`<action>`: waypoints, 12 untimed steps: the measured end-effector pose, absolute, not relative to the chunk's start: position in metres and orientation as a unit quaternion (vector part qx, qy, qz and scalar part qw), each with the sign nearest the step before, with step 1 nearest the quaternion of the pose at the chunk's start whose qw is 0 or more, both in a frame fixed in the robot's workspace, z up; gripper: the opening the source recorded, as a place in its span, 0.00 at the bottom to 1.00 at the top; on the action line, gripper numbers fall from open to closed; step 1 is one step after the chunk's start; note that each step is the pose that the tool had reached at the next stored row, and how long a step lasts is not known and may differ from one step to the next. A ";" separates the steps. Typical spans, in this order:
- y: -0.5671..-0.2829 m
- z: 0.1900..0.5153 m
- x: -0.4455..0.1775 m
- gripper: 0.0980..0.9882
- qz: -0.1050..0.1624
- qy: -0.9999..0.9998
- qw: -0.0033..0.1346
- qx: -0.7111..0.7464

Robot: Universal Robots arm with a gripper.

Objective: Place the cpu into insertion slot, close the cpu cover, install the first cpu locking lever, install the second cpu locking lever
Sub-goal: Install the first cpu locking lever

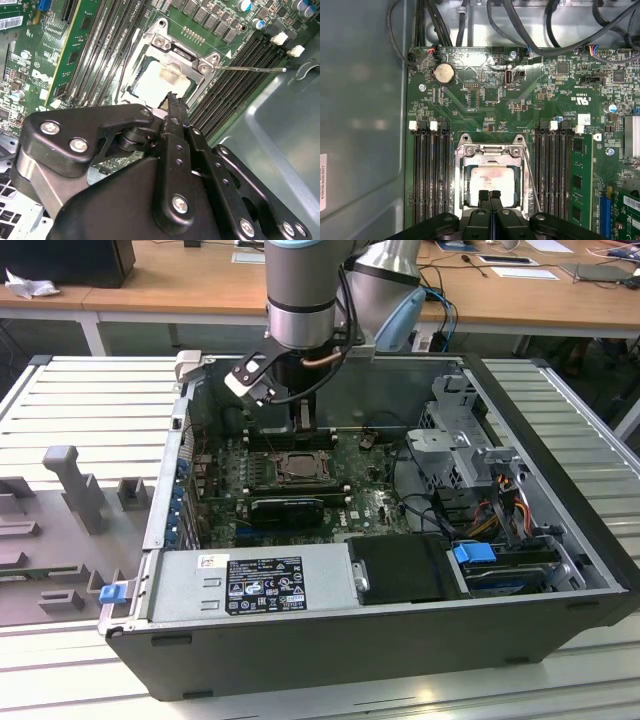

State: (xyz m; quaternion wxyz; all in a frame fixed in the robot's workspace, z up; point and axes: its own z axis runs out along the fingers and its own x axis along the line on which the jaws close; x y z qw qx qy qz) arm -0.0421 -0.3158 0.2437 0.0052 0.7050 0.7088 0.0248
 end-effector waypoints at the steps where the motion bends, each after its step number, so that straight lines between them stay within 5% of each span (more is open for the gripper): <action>1: -0.316 0.244 -0.042 0.01 0.025 0.709 0.005 0.705; 12: -0.316 0.264 -0.042 0.01 0.025 0.709 0.005 0.705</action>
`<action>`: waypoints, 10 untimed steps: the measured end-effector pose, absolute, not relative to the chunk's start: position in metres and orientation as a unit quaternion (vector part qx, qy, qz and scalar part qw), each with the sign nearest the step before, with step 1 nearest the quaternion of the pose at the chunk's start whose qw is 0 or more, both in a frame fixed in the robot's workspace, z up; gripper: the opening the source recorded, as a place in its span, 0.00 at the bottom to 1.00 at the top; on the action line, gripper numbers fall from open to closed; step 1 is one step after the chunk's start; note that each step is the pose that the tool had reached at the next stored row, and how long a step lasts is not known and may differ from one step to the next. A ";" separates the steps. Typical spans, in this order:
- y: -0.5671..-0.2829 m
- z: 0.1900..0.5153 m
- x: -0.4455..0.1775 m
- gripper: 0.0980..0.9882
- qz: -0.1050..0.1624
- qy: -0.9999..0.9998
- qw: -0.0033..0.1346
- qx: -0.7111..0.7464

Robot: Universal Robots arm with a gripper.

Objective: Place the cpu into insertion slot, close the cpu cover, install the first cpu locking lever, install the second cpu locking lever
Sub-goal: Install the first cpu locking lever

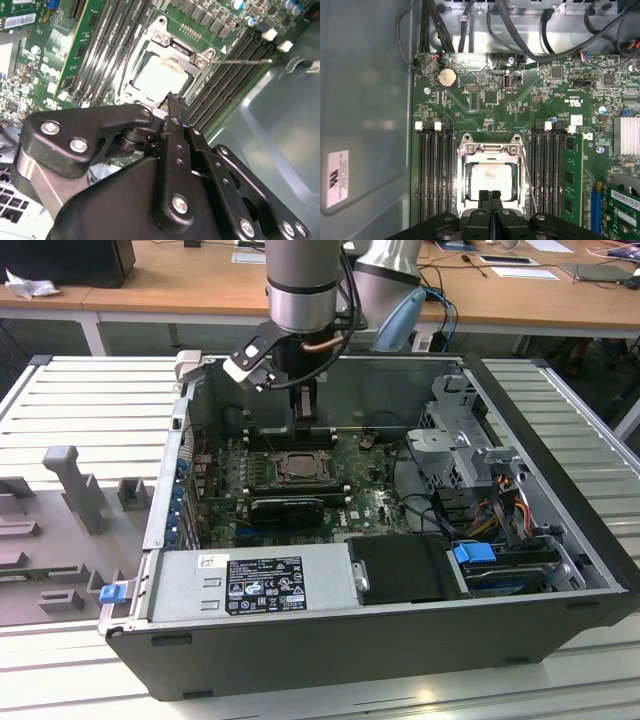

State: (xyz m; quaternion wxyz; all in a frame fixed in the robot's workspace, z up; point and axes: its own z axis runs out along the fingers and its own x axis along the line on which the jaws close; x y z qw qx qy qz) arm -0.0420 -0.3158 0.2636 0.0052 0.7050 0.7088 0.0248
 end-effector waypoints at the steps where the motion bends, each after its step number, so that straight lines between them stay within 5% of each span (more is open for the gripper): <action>1: -0.316 0.267 -0.042 0.01 0.025 0.709 0.005 0.705; 10: -0.316 0.271 -0.042 0.01 0.025 0.731 0.004 0.682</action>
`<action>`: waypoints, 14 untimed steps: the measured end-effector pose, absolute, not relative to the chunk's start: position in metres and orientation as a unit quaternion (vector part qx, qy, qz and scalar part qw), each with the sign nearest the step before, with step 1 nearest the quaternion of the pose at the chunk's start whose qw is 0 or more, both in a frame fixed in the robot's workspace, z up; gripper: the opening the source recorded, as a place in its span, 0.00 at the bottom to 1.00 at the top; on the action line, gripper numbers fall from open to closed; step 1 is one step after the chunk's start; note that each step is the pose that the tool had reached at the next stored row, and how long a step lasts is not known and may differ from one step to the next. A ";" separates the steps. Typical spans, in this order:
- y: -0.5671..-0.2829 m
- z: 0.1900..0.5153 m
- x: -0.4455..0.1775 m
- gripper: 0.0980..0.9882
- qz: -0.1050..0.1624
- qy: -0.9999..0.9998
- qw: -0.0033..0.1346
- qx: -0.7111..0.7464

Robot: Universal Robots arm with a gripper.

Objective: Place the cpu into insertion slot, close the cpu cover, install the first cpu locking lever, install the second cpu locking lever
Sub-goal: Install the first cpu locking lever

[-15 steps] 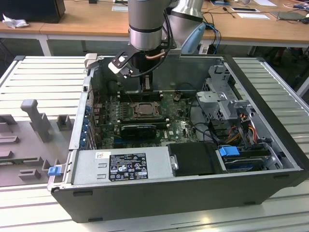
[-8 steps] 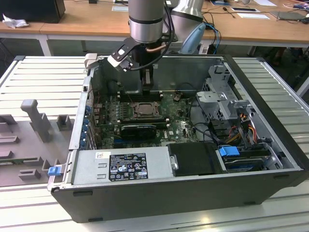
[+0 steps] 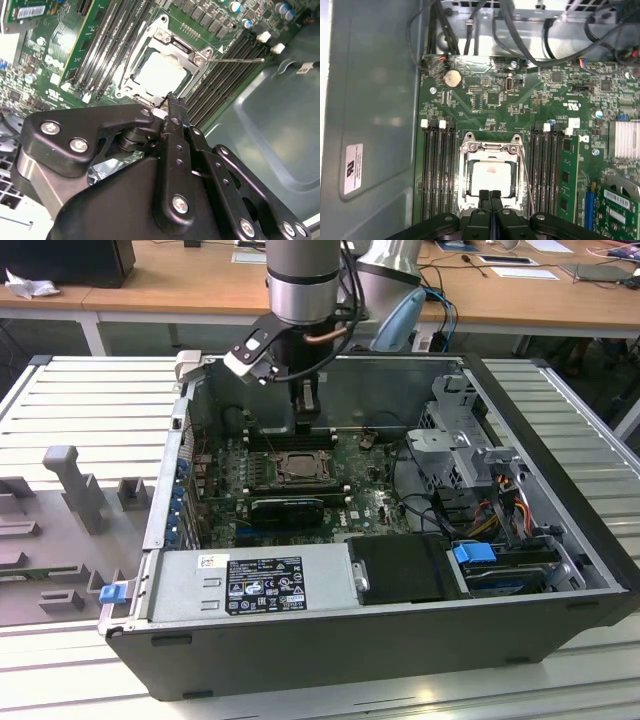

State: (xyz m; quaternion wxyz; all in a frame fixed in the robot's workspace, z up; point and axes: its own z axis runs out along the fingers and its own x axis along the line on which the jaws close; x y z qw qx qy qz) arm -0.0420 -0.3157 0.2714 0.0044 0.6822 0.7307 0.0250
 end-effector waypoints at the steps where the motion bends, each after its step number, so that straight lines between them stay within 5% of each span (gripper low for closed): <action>1: -0.316 0.271 -0.042 0.01 0.025 0.738 0.004 0.675; 14: -0.316 0.271 -0.042 0.01 0.025 0.769 0.003 0.639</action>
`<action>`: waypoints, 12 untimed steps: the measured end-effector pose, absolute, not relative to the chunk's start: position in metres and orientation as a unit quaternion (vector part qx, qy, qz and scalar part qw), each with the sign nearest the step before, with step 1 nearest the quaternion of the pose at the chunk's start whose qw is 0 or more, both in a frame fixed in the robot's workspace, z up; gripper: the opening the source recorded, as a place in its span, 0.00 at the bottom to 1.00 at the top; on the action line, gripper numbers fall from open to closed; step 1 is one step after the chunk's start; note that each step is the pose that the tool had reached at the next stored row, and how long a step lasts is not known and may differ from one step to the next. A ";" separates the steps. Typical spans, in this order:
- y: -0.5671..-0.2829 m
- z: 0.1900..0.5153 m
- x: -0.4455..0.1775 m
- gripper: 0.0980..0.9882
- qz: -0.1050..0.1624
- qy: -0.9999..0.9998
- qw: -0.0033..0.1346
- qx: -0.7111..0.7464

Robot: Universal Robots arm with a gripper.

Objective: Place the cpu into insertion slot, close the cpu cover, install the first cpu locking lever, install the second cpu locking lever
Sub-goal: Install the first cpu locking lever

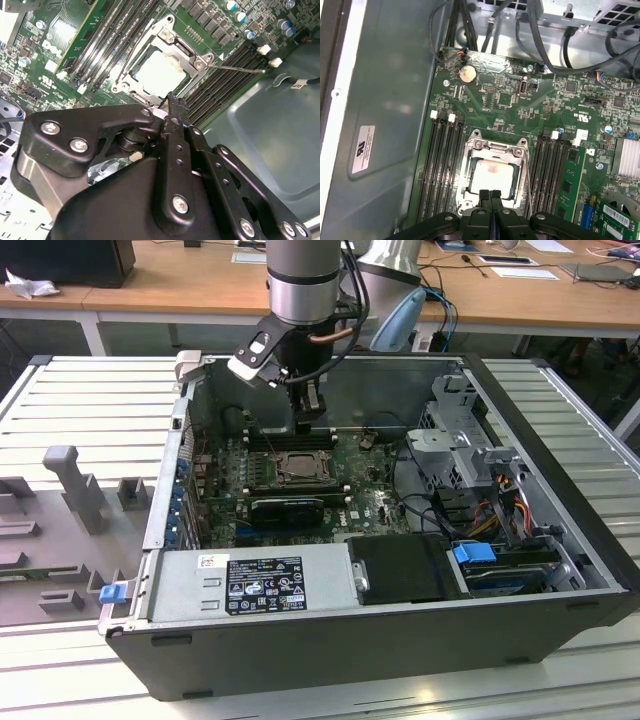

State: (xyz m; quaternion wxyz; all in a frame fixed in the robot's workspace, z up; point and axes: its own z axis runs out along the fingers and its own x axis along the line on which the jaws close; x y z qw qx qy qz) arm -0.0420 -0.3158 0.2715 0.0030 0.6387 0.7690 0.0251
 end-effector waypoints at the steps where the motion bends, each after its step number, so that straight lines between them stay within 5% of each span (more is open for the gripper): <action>1: -0.316 0.271 -0.042 0.01 0.025 0.771 0.003 0.636; 12: -0.316 0.271 -0.042 0.01 0.025 0.807 0.001 0.590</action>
